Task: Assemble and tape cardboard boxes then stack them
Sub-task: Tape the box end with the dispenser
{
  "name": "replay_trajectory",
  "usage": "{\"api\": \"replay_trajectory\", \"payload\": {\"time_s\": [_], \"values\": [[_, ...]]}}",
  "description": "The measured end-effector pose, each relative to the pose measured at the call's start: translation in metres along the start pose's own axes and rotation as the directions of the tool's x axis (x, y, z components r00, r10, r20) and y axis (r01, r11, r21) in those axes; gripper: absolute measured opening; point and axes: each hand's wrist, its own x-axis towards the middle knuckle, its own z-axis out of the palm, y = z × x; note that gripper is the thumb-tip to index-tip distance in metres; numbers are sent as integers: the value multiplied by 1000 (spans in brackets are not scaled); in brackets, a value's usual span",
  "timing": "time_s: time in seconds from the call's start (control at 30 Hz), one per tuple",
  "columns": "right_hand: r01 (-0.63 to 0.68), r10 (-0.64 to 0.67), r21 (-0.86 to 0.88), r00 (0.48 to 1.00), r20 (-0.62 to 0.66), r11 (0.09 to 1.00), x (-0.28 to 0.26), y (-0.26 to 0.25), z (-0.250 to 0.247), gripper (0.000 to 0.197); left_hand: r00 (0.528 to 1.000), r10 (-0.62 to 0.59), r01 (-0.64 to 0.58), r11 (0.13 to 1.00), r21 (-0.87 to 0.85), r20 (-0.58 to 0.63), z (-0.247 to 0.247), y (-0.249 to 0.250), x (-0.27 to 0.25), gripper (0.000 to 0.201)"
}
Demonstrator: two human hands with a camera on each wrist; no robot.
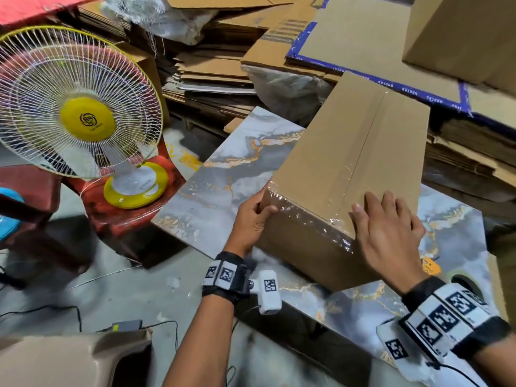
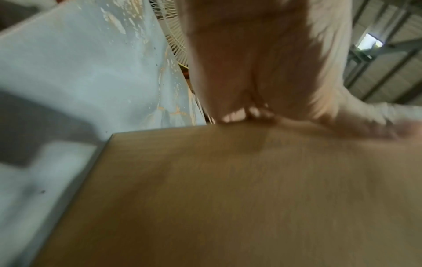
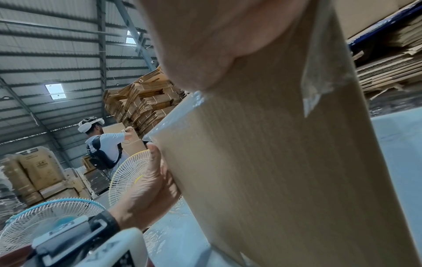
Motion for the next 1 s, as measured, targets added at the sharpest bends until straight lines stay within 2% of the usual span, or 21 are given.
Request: {"api": "replay_trajectory", "payload": {"time_s": [0.1, 0.17, 0.3, 0.4, 0.47, 0.53, 0.57, 0.67, 0.73, 0.77, 0.87, 0.93, 1.0], "values": [[-13, 13, 0, 1000, 13, 1000, 0, -1, -1, 71, 981, -42, 77, 980, -184, 187, -15, 12, 4, 115], [-18, 18, 2, 1000, 10, 1000, 0, -2, -2, 70, 988, -92, 123, 954, -274, 123, -14, 25, 6, 118], [-34, 34, 4, 999, 4, 999, 0, -3, -3, 63, 1000, -7, 7, 994, -108, 8, 7, 32, 9, 101], [-35, 35, -8, 999, 11, 999, 0, -3, -2, 62, 999, -20, 16, 995, -93, -32, 5, 19, 8, 103], [-34, 34, -10, 999, 18, 999, 0, -3, -2, 63, 1000, -29, 29, 997, -72, -9, -3, 13, 8, 88], [-32, 32, -16, 999, 13, 999, 0, -2, -2, 63, 996, -56, 59, 998, -37, 70, -10, 17, 10, 65], [-29, 29, -20, 1000, 12, 999, 0, -2, -3, 63, 991, -72, 74, 997, -12, 117, -15, 19, 11, 62], [-24, 25, -20, 1000, 9, 999, -1, -3, -3, 64, 963, -99, 105, 994, -14, 250, -30, 24, 17, 76], [-28, 28, -12, 1000, 12, 1000, -1, -3, -3, 66, 954, -91, 119, 989, -83, 284, -31, 34, 16, 100], [-29, 29, -8, 1000, 10, 1000, -1, -3, -3, 66, 965, -71, 97, 991, -91, 254, -28, 37, 15, 109], [-23, 23, -4, 1000, 14, 1000, -1, -2, -2, 69, 994, -8, 12, 999, -32, 110, -5, 40, 11, 111], [-16, 16, -5, 1000, 17, 1000, 0, -1, -2, 70, 999, -30, 31, 999, -44, 15, 3, 32, 8, 114], [-14, 14, -8, 1000, 14, 1000, -1, -1, -2, 71, 999, -42, 43, 999, -26, 12, 0, 26, 8, 110]]}}
